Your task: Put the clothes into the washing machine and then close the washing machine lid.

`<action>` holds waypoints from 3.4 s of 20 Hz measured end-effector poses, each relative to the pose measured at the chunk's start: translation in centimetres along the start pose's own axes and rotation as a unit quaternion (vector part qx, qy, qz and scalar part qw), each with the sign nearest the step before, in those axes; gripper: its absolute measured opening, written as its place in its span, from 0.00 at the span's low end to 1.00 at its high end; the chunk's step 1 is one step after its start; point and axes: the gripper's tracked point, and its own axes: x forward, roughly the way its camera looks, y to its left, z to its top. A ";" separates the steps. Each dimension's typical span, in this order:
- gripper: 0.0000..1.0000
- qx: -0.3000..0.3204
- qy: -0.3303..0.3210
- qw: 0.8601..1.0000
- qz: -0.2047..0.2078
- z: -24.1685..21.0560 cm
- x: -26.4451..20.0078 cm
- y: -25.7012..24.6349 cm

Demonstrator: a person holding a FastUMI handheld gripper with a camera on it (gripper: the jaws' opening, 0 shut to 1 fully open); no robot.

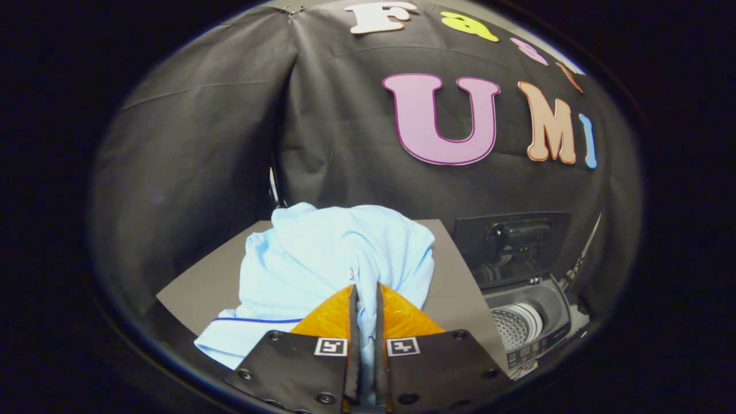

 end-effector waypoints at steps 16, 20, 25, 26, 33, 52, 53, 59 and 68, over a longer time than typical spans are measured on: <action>0.02 -0.028 -0.035 0.999 -0.021 0.6 -0.1 -3.3; 0.02 -0.027 -0.046 0.998 -0.043 0.9 0.0 -6.4; 0.03 -0.014 -0.062 0.995 -0.071 1.4 -0.8 -10.9; 0.03 -0.013 -0.066 0.995 -0.079 1.4 -1.0 -11.8; 0.02 -0.001 -0.092 0.990 -0.110 2.0 -2.2 -16.9; 0.03 0.025 -0.041 0.982 -0.182 -5.3 -1.1 -28.8; 0.03 0.037 -0.048 0.983 -0.175 -5.5 -0.9 -28.9; 0.43 0.069 -0.072 0.986 -0.131 -5.0 0.8 -27.3; 0.99 0.021 -0.069 0.989 -0.129 -4.3 0.5 -25.4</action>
